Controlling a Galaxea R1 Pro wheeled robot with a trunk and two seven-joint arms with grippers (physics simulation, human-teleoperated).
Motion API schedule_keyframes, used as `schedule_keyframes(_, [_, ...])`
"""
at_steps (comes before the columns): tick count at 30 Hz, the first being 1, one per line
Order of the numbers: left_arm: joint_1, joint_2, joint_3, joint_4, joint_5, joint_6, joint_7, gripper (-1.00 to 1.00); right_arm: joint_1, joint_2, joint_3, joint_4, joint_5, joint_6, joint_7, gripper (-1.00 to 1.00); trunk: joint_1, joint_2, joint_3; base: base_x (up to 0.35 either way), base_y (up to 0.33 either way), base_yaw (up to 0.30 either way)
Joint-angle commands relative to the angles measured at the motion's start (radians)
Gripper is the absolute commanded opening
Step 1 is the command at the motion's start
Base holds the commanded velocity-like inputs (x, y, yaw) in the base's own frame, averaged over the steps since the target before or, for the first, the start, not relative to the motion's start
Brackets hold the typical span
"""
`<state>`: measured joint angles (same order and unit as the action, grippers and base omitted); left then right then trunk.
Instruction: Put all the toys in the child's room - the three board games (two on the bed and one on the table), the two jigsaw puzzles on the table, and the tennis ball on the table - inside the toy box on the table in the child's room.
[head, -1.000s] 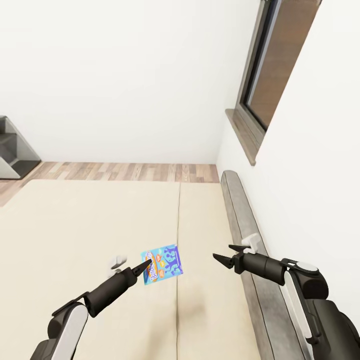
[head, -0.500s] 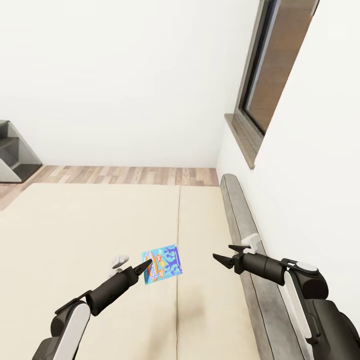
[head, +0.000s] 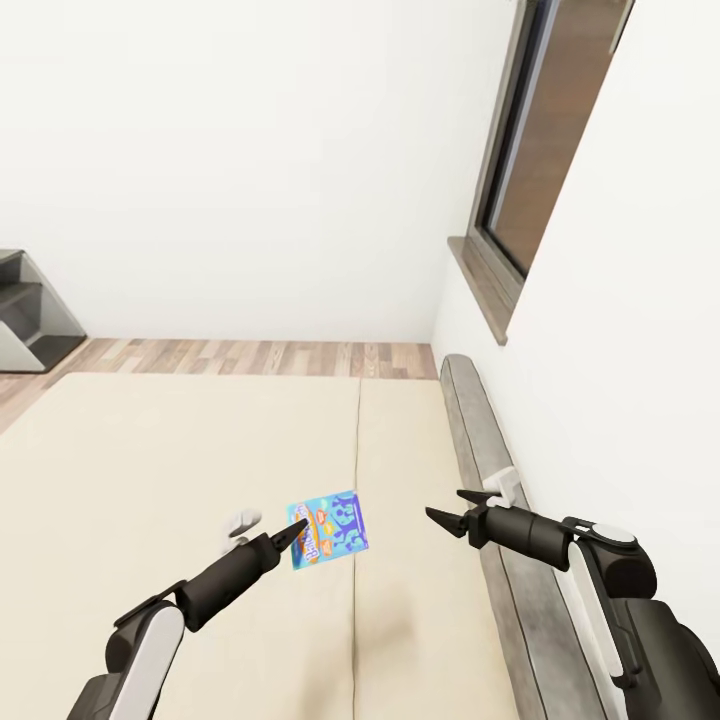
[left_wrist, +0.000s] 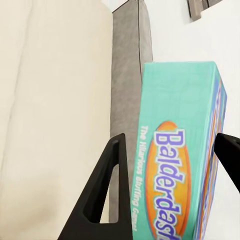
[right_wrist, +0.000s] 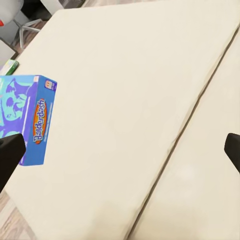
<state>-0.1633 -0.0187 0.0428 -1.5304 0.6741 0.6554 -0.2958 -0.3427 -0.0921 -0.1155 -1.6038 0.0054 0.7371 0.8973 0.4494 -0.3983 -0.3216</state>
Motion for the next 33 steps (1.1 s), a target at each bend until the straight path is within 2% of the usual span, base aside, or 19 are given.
schedule_keyframes(1, [-0.001,-0.001,0.003,0.000,0.002,0.008,-0.003,-1.00,-0.001,0.000,-0.001,-0.001,0.001,0.007,0.004,1.00,0.001,-0.002,0.000,0.000,0.000,0.000])
schedule_keyframes(20, [-0.001,0.000,-0.002,-0.002,0.003,0.004,-0.007,-1.00,-0.001,0.000,-0.001,-0.001,0.000,0.007,0.005,1.00,0.001,-0.002,0.031,0.000,0.000,0.000])
schedule_keyframes(33, [0.000,0.005,-0.024,-0.004,0.002,-0.004,-0.029,-1.00,-0.001,0.000,0.000,-0.001,0.000,0.007,0.005,1.00,0.001,-0.002,0.052,0.000,0.000,0.000])
